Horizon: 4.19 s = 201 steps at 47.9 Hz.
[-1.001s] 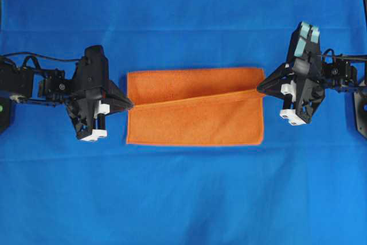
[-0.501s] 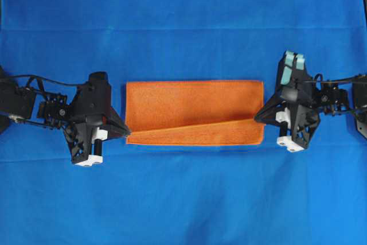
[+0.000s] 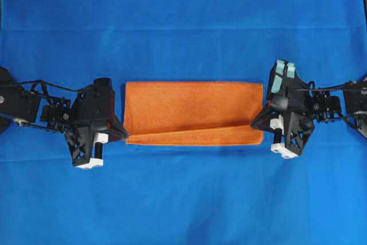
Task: Fold the orange towel.
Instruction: 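Release the folded edge with both grippers, then grasp the left and right ends of the folded towel with both grippers, then lift the towel and swing the left gripper's end over toward the right gripper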
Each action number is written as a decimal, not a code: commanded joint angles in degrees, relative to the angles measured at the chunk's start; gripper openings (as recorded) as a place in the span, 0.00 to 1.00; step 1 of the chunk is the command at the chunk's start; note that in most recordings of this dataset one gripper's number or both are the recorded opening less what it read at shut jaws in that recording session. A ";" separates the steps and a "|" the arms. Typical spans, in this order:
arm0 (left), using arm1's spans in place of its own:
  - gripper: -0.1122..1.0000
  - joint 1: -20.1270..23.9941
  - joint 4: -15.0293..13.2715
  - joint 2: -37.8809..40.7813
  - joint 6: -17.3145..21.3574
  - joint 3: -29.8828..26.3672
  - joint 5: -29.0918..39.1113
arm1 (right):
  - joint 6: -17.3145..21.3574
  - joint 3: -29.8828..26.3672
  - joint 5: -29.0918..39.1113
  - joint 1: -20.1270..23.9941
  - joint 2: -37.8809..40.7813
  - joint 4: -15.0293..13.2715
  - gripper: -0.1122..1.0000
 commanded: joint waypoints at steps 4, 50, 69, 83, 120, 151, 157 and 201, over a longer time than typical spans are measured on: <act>0.11 -0.35 0.00 -0.44 0.09 -0.97 -0.18 | 1.05 -0.70 -0.26 1.14 -0.35 0.09 0.12; 0.83 13.97 0.00 -7.82 12.04 -1.14 0.70 | 1.23 -1.76 5.54 -14.59 -7.82 -9.93 0.67; 0.83 16.79 0.09 -0.09 12.13 -1.41 -5.01 | 1.23 -2.29 3.34 -15.82 0.62 -10.81 0.67; 0.83 19.07 0.09 7.03 12.30 -2.11 -5.71 | 1.23 -2.55 1.41 -16.35 6.50 -10.81 0.66; 0.12 18.81 0.09 7.21 14.24 -3.87 2.02 | 0.70 -2.99 0.00 -16.08 4.13 -12.57 0.12; 0.12 19.86 0.00 -10.99 13.97 -8.17 15.03 | 1.05 -5.01 13.71 -15.73 -14.85 -12.66 0.12; 0.12 19.78 0.09 -13.36 13.80 -8.26 15.03 | 1.05 -5.27 16.61 -15.64 -20.39 -12.57 0.12; 0.12 6.24 0.00 -8.17 13.54 -13.18 -1.41 | 0.97 -10.72 14.41 -25.75 -12.30 -19.60 0.12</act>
